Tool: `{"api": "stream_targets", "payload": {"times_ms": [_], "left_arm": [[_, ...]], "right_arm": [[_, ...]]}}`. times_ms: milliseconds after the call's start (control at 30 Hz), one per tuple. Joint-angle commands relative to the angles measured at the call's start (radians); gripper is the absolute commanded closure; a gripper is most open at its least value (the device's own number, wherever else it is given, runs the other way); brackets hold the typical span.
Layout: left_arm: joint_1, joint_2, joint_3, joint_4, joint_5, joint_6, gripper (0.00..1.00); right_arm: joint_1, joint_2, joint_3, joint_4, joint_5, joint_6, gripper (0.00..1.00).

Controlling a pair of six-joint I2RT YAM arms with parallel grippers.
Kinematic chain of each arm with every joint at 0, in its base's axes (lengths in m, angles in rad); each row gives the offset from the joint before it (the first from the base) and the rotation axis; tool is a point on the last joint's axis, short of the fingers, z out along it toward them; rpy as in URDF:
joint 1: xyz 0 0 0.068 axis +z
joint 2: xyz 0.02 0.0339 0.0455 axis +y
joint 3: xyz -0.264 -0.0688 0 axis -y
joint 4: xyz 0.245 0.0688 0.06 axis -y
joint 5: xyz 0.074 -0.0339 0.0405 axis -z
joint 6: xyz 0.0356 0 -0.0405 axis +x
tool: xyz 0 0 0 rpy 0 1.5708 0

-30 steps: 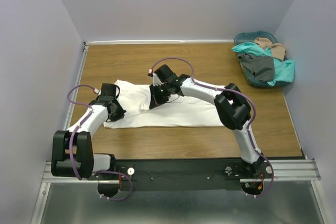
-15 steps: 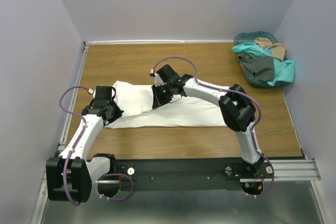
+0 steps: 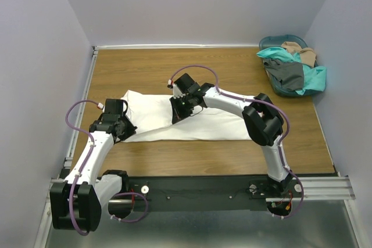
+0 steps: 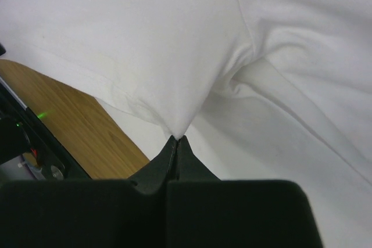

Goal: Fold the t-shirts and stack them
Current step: Fold the tshirt

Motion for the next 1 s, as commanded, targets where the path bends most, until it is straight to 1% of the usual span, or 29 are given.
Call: {"api": "stream_targets", "payload": {"times_ms": [0,267,367,400,433,467,500,533,567,633,700,733,833,900,933,967], "left_arm": [[0.0,-0.01,-0.016,-0.044,0.022,-0.001,1.0],[0.0,0.01,0.017,-0.074,0.012,0.002,0.99],[0.0,0.023,0.031,-0.091,0.01,0.005,0.94],[0.0,0.025,0.037,-0.096,0.01,0.007,0.9],[0.0,0.027,0.046,-0.099,0.01,0.01,0.85],[0.0,0.024,0.066,-0.114,0.006,0.01,0.69],[0.0,0.022,0.077,-0.122,0.004,0.01,0.61],[0.0,0.019,0.089,-0.132,0.004,0.007,0.55],[0.0,0.016,0.103,-0.14,0.006,0.005,0.48],[0.0,0.017,0.146,-0.149,0.004,0.002,0.44],[0.0,0.025,0.187,-0.125,0.004,0.01,0.43],[0.0,0.033,0.2,-0.111,0.006,0.013,0.41],[-0.003,0.095,0.238,-0.036,0.036,0.025,0.41],[-0.01,0.167,0.267,0.033,0.065,0.028,0.4],[-0.026,0.194,0.283,0.054,0.073,0.03,0.41],[-0.039,0.251,0.299,0.074,0.078,0.028,0.4]], "right_arm": [[0.007,-0.027,-0.009,-0.038,0.009,-0.014,1.0],[0.007,-0.009,-0.009,-0.063,-0.016,-0.032,1.0],[0.007,0.011,-0.005,-0.069,-0.057,-0.043,0.99],[0.008,0.014,-0.005,-0.07,-0.068,-0.049,0.98],[0.008,0.021,-0.004,-0.072,-0.077,-0.054,0.86],[0.007,0.024,-0.001,-0.072,-0.085,-0.061,0.8],[0.007,0.022,0.001,-0.072,-0.086,-0.065,0.73],[0.007,0.021,0.001,-0.073,-0.085,-0.069,0.64],[0.007,0.018,0.002,-0.075,-0.083,-0.078,0.59],[0.007,-0.001,0.008,-0.079,-0.08,-0.092,0.47],[0.007,-0.03,0.013,-0.084,-0.048,-0.103,0.43],[0.002,-0.042,0.014,-0.092,-0.033,-0.109,0.38],[-0.019,-0.076,0.01,-0.099,0.032,-0.121,0.34],[-0.077,-0.102,-0.007,-0.101,0.049,-0.109,0.33],[-0.129,-0.107,-0.015,-0.101,0.05,-0.104,0.33],[-0.159,-0.113,-0.03,-0.099,0.053,-0.094,0.33]]}}
